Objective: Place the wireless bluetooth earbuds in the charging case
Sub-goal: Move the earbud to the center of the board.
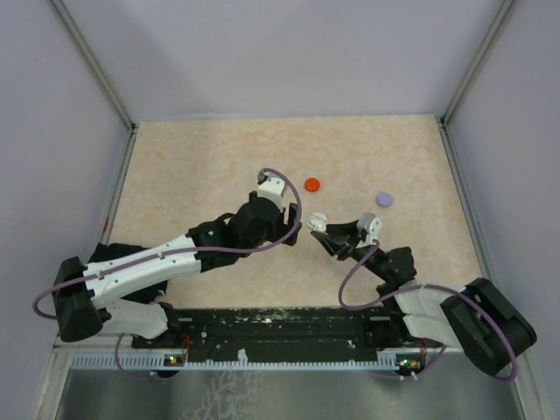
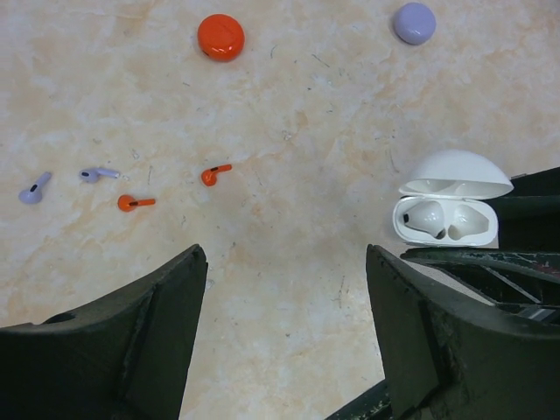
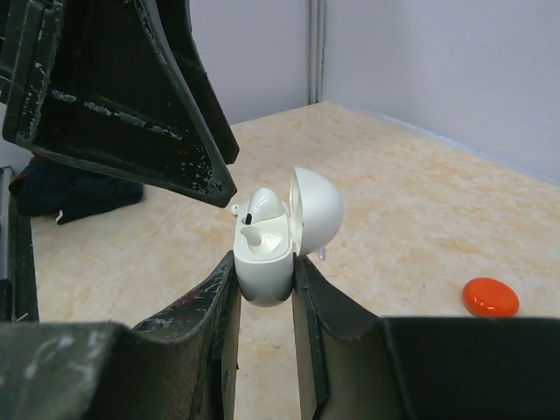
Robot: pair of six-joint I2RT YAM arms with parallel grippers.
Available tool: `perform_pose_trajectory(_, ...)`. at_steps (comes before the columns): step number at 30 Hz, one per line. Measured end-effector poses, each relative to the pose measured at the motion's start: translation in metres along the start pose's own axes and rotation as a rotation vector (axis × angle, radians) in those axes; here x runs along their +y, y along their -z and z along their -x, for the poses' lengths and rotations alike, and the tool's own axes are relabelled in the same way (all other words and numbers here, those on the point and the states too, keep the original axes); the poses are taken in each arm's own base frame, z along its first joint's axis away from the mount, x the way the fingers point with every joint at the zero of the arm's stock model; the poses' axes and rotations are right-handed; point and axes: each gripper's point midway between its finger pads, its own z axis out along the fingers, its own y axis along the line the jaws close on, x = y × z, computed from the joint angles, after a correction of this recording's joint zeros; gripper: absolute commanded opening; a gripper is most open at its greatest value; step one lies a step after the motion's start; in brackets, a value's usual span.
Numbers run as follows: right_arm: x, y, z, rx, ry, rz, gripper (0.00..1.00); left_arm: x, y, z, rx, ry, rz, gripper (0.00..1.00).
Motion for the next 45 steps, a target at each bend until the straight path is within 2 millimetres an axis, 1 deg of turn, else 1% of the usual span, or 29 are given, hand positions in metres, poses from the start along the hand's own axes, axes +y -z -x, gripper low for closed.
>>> perform_pose_trajectory(3,0.000,0.000,0.000,0.000,0.000,0.000,0.00,0.011,0.000,-0.002,0.005,0.014,0.022,0.78)
perform_pose_trajectory(6,0.000,0.000,0.000,0.001,0.000,0.000,0.00,0.035,-0.001,-0.003,0.014,0.042,0.084,0.78)
perform_pose_trajectory(10,0.000,0.000,-0.001,0.003,-0.001,0.000,0.00,0.079,-0.004,-0.015,0.053,0.084,0.217,0.77)
perform_pose_trajectory(14,0.000,0.000,-0.004,0.013,-0.007,-0.001,0.00,0.130,-0.005,-0.043,0.124,0.118,0.358,0.75)
perform_pose_trajectory(15,0.000,0.000,-0.005,0.014,-0.008,-0.001,0.00,0.146,-0.004,-0.052,0.147,0.130,0.399,0.75)
perform_pose_trajectory(18,0.000,0.000,-0.005,0.016,-0.010,-0.001,0.00,0.181,-0.001,-0.069,0.185,0.171,0.486,0.71)
perform_pose_trajectory(20,0.000,0.000,-0.005,0.016,-0.010,0.001,0.00,0.208,0.003,-0.075,0.198,0.214,0.549,0.68)
perform_pose_trajectory(23,0.000,0.000,-0.005,0.016,-0.010,0.001,0.00,0.240,0.006,-0.077,0.201,0.279,0.623,0.62)
perform_pose_trajectory(25,0.000,0.000,-0.006,0.017,-0.010,0.002,0.00,0.255,0.004,-0.079,0.204,0.309,0.658,0.58)
perform_pose_trajectory(28,0.000,0.000,-0.006,0.017,-0.010,0.002,0.00,0.269,-0.003,-0.091,0.254,0.327,0.687,0.56)
perform_pose_trajectory(31,0.000,0.000,-0.006,0.018,-0.010,0.002,0.00,0.274,-0.013,-0.102,0.307,0.335,0.688,0.53)
perform_pose_trajectory(33,0.000,0.000,-0.006,0.018,-0.009,0.001,0.00,0.274,-0.020,-0.106,0.329,0.341,0.679,0.52)
perform_pose_trajectory(45,0.000,0.001,-0.009,0.029,-0.012,-0.001,0.00,0.280,-0.053,-0.109,0.382,0.339,0.659,0.40)
